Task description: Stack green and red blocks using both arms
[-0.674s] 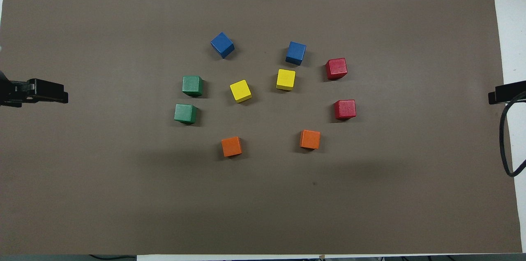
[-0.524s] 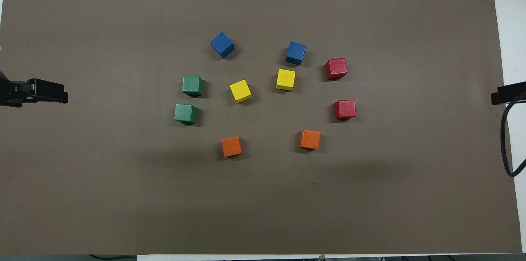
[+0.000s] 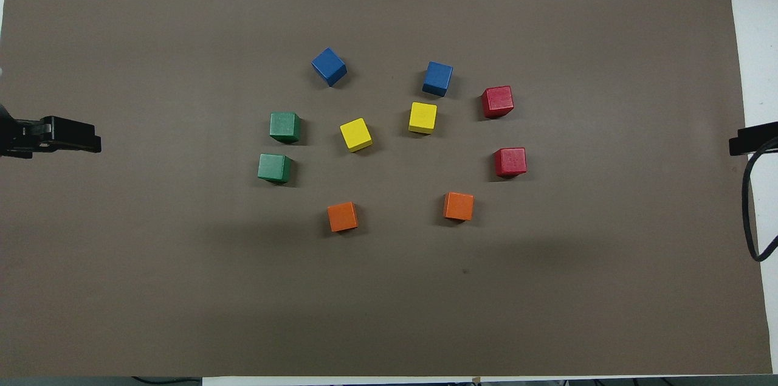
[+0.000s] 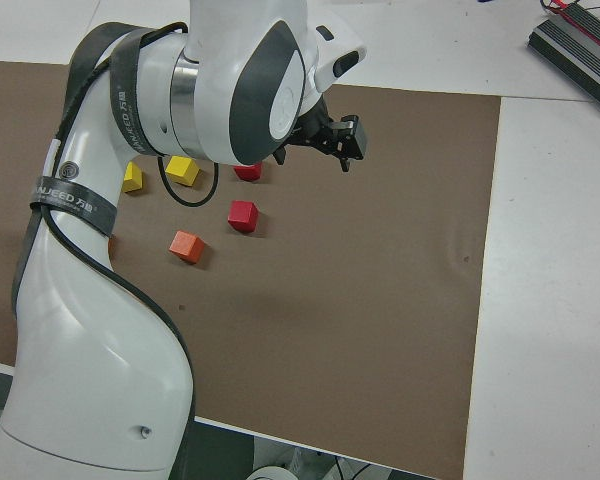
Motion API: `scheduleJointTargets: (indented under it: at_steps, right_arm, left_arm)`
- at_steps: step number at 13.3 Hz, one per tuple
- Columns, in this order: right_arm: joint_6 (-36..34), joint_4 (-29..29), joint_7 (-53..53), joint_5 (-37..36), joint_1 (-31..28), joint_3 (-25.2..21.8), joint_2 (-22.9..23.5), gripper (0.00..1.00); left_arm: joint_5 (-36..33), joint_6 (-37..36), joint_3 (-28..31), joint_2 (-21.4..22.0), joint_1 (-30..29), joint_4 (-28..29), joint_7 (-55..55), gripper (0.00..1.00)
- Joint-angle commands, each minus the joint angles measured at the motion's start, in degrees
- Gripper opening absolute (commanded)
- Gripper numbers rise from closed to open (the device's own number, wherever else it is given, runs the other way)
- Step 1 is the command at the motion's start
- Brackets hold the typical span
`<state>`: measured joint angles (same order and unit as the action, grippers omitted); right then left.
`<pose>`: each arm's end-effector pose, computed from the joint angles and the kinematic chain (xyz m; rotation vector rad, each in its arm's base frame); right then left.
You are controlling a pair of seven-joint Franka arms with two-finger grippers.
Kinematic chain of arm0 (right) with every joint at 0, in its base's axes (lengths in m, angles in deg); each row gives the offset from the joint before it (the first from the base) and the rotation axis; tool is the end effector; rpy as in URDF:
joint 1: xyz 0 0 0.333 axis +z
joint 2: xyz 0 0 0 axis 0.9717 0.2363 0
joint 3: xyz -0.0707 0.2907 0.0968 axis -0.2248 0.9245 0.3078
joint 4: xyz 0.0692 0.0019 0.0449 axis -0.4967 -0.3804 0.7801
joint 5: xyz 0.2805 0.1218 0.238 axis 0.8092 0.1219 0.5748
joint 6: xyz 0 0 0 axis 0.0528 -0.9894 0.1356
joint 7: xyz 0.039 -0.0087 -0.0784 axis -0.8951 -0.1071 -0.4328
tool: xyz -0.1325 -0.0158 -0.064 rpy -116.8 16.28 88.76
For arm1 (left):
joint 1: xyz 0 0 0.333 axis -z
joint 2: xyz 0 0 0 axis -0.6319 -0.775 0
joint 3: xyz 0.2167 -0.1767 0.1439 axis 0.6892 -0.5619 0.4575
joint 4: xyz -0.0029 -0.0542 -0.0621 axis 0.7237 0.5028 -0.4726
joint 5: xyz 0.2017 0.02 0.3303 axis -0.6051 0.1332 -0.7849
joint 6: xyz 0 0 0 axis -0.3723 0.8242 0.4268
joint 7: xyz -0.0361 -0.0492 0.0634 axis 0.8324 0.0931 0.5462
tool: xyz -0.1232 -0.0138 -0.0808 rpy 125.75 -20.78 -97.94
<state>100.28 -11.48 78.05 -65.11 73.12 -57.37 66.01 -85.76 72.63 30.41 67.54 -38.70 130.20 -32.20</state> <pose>0.5152 -0.0564 0.5964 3.1037 -0.0818 0.0364 0.5318 -0.0233 0.5659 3.1252 0.0000 0.0521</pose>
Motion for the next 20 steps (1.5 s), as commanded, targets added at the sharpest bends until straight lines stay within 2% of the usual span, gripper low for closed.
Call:
scheduleJointTargets:
  at_steps: [1,3,5,8,11,14,16,20]
  right_arm:
    - [4.7,-5.33,5.71,0.12,1.36,1.5,-1.75,1.0]
    - [10.76,-9.37,8.71,0.12,5.31,1.77,-1.06,1.0]
    - [17.87,-13.06,9.07,0.12,7.95,1.77,-0.09,1.0]
    - [24.05,-15.54,14.51,0.12,10.86,1.77,3.06,1.0]
    - [29.49,-15.54,18.03,0.12,13.94,1.86,7.9,1.0]
    - [34.5,-16.59,17.78,0.12,15.08,1.94,10.98,1.0]
    - [38.63,-17.91,17.43,0.12,15.96,1.95,12.74,1.0]
    - [41.81,-18.09,18.04,0.12,18.42,1.95,15.47,1.0]
  left_arm:
    - [-1.08,-0.77,0.2,1.73,0.48,0.01,0.43,1.0]
    - [-0.99,-0.43,0.12,2.26,0.39,0.71,1.13,1.0]
    - [-1.08,0.71,-0.15,3.58,1.0,3.77,0.79,1.0]
    - [-0.99,11.94,-0.24,5.17,6.34,12.29,1.57,1.0]
    - [-0.47,19.06,-0.32,1.58,10.13,16.08,2.81,1.0]
    - [-0.29,25.13,-0.32,-5.54,13.83,16.18,5.26,1.0]
    - [-0.29,27.42,-0.32,-8.97,14.54,16.09,5.36,1.0]
    - [0.32,32.7,-0.32,-14.69,15.15,16.09,5.53,1.0]
